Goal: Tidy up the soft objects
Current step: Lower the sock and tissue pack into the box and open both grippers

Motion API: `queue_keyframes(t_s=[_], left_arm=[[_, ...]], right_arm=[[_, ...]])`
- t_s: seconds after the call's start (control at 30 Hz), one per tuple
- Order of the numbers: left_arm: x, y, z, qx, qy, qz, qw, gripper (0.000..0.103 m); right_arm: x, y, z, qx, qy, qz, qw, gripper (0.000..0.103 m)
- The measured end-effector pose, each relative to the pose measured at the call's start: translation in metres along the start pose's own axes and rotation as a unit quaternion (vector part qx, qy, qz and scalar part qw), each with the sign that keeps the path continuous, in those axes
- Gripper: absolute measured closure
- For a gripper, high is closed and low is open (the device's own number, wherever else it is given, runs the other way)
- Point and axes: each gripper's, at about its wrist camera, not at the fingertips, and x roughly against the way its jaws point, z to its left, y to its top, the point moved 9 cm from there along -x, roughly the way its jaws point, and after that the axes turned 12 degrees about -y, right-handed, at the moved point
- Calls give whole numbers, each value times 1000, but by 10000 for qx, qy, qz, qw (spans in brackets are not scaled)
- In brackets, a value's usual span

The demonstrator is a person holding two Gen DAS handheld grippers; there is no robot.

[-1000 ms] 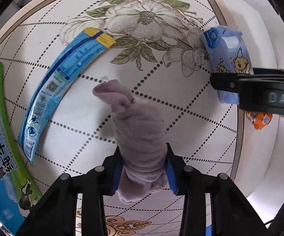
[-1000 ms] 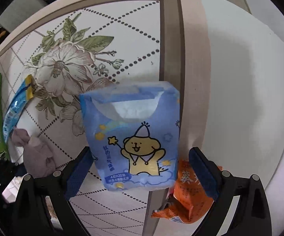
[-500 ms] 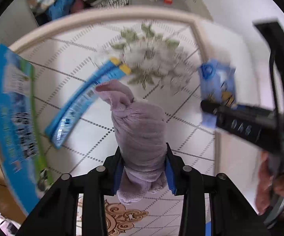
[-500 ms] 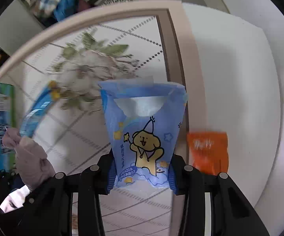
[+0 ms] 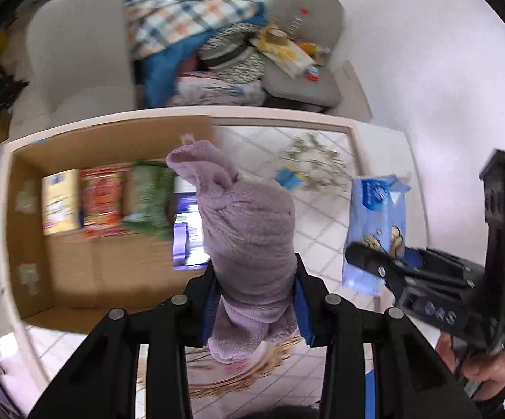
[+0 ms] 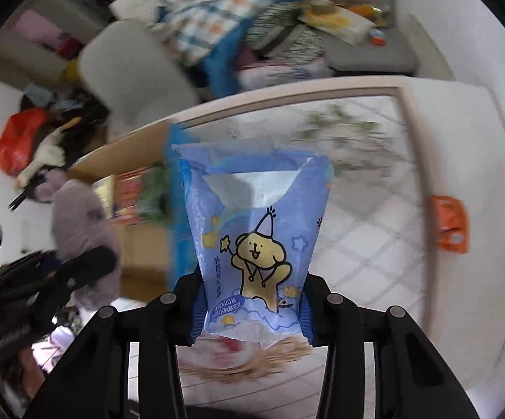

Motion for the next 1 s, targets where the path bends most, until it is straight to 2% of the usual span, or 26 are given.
queue_keyframes(t_s=[0.1,0.2,0.3,0.4,0.5,0.7,0.9,1.0], left_arm=[[25,-4,53,222,207,-76,9995,69],[32,-11,98,542,249,-4,9982,69],[18,-18,145,962,110,253,9950,69],[-9,-23,170,1323,-171,520,9897,69],[-30,-29,184,1524,-340,725,9851,69],[-63,-36,191,1619,-519,1039,9800,69],[-79,-35,189,1499,-504,1176,9804,68],[-82,-36,190,1430,-331,1252,9812,65]], right_arm=[[12,-11,58,178,230,-25,9996,58],[-2,-18,117,354,351,105,9987,58],[-30,-24,160,468,257,300,9981,58],[-63,-27,188,541,92,511,9972,58],[-91,-30,197,588,-86,681,9959,58],[-132,-37,197,659,-409,936,9926,58],[-157,-36,193,652,-562,1055,9907,58],[-161,-36,194,705,-591,1078,9899,54]])
